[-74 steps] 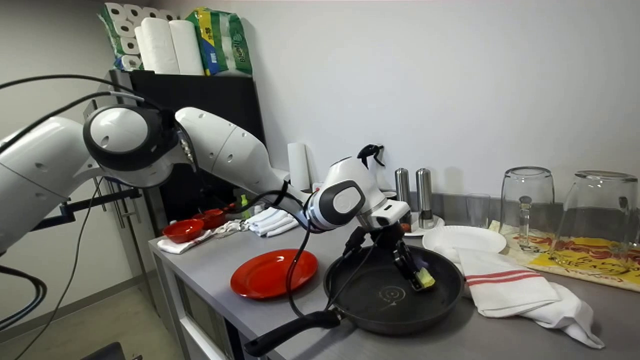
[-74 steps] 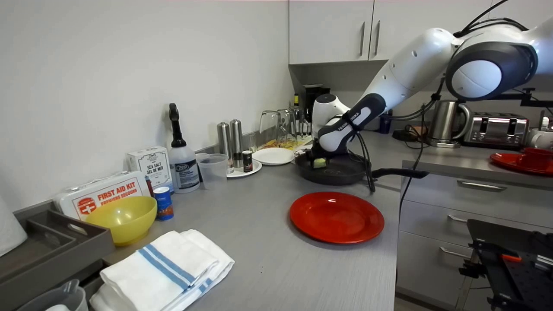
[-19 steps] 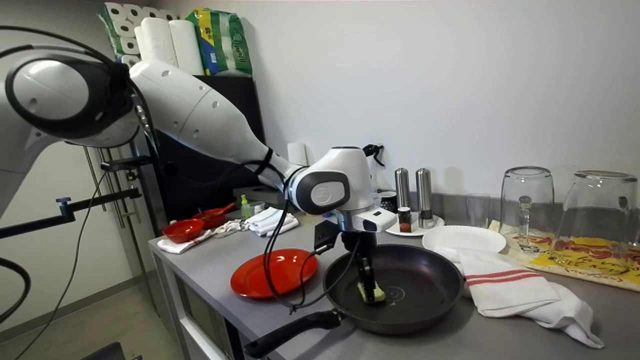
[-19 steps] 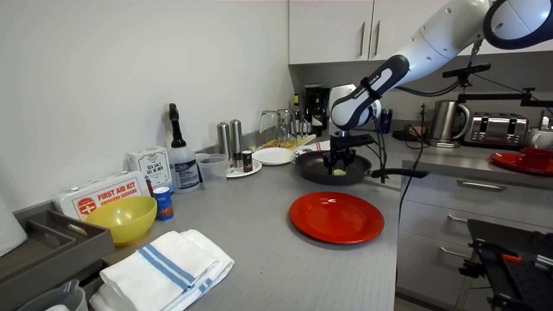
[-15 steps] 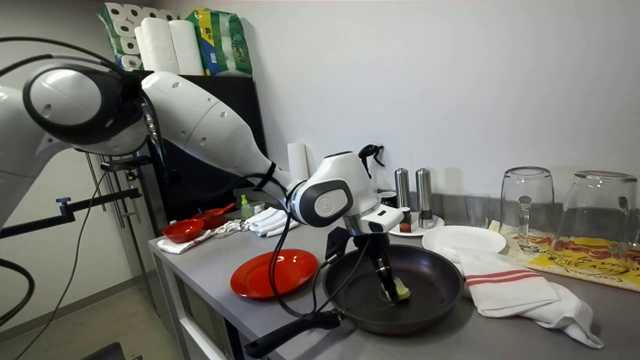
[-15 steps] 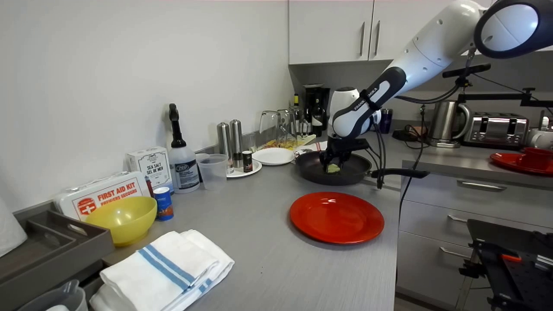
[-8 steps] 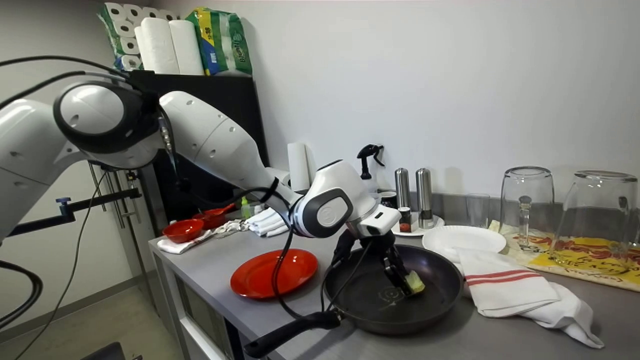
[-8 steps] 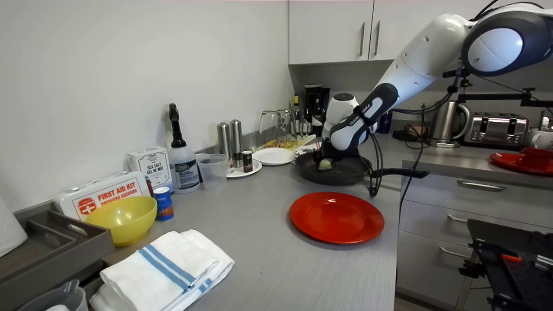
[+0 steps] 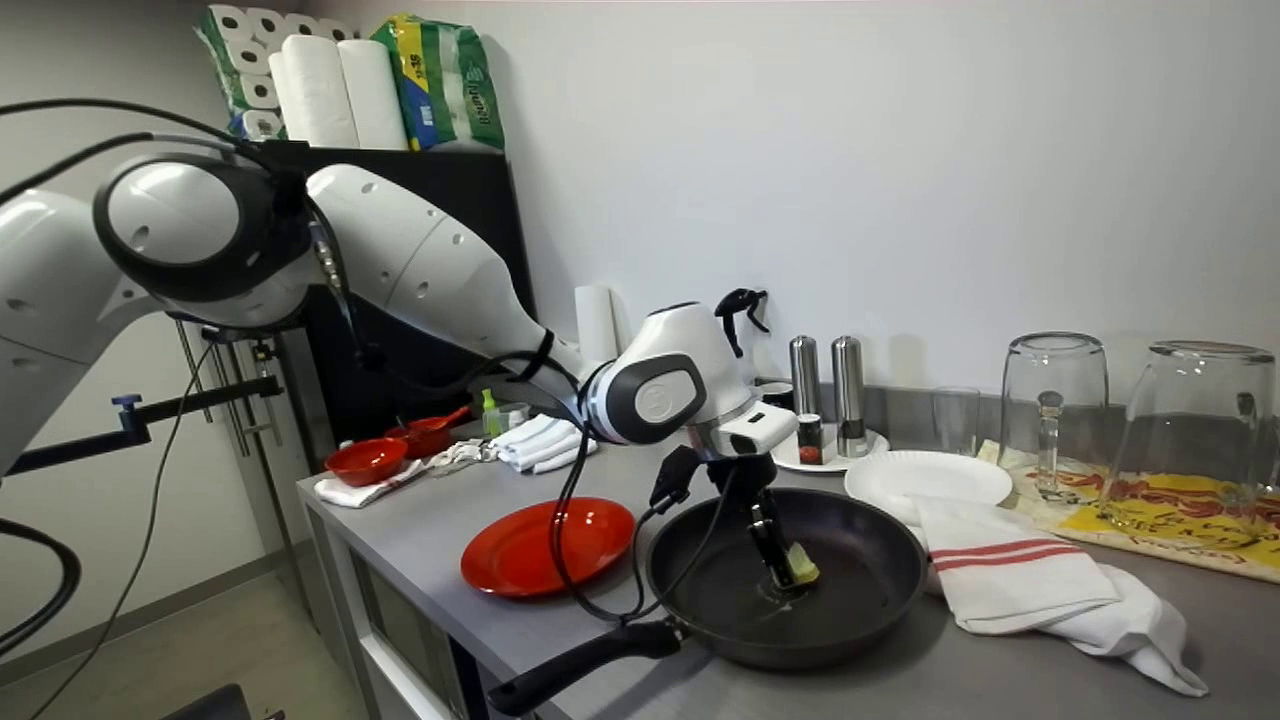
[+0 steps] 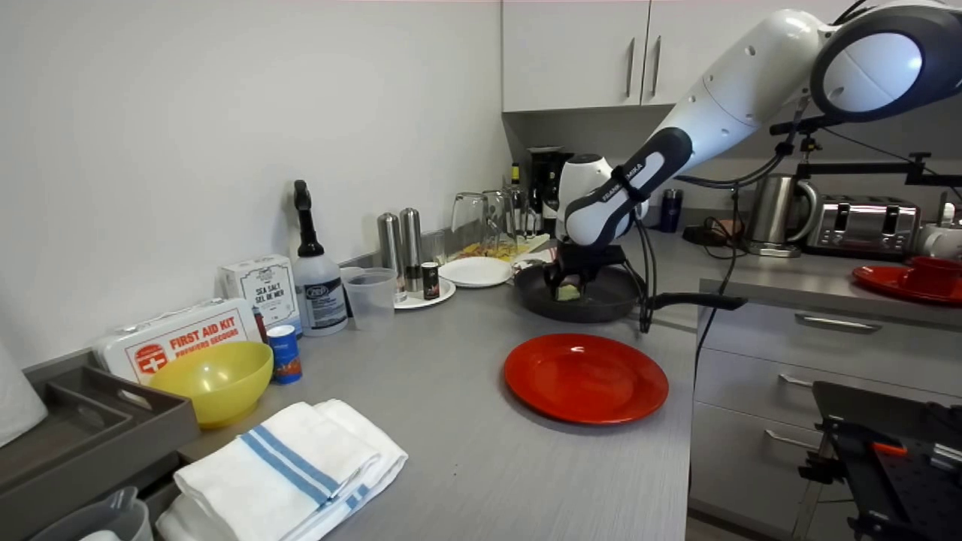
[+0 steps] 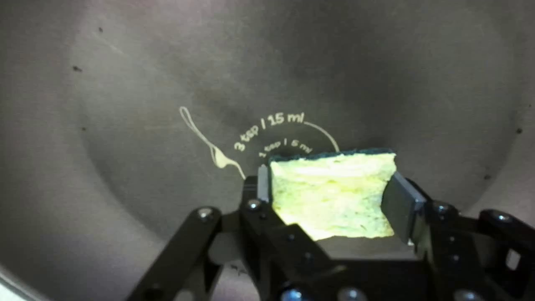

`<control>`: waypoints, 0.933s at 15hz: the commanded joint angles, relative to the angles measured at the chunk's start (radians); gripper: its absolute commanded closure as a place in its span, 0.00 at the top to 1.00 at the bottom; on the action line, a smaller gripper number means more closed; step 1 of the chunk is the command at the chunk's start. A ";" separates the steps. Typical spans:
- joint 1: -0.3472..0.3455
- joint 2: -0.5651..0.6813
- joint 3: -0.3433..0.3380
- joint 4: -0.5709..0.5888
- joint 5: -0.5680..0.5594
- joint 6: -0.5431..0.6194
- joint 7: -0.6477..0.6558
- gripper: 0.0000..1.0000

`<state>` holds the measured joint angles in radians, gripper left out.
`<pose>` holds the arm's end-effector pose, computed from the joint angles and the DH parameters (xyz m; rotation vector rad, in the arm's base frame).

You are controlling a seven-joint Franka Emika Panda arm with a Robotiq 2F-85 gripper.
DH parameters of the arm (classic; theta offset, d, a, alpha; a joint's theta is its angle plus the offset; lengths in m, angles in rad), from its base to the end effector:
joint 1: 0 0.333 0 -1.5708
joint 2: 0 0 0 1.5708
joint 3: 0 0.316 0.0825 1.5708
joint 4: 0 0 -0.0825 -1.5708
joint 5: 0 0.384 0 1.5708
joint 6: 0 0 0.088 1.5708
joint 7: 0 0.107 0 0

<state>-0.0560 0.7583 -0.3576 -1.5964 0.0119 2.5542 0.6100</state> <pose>0.6740 -0.2506 0.2320 2.6202 -1.2845 0.3877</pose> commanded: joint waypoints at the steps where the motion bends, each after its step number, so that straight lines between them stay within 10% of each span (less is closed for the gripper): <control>1: -0.068 -0.035 0.092 -0.018 0.039 -0.144 -0.122 0.39; 9: -0.132 -0.078 0.151 -0.009 0.077 -0.426 -0.247 0.39; 14: -0.061 -0.132 0.098 -0.045 -0.050 -0.262 -0.215 0.39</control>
<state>-0.1644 0.6727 -0.2302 -1.5948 0.0364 2.1933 0.3884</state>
